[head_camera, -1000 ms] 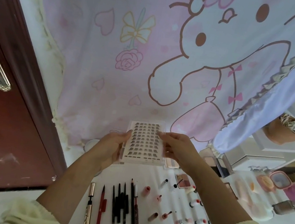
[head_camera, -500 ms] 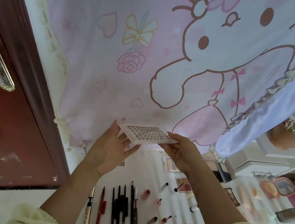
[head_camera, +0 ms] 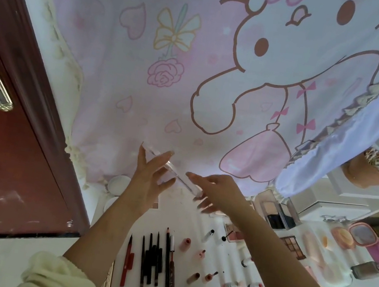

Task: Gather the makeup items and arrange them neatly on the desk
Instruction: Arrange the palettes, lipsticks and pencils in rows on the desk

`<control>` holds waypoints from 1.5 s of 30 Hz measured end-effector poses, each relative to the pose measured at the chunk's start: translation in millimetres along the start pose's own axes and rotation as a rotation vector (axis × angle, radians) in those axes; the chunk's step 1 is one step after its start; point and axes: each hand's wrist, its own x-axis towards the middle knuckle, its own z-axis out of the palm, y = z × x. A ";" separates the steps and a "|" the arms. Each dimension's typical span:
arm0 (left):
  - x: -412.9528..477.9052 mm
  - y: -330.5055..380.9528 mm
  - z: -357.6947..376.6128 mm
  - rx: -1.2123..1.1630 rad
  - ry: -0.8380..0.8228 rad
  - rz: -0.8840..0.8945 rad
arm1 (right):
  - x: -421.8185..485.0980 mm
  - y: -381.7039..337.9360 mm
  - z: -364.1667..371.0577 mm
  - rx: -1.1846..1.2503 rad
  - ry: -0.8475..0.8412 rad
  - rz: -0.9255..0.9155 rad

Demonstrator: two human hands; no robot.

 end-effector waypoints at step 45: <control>-8.8 20.6 0.3 0.266 0.071 -0.040 | 10.9 12.6 -15.4 0.312 -0.007 -0.377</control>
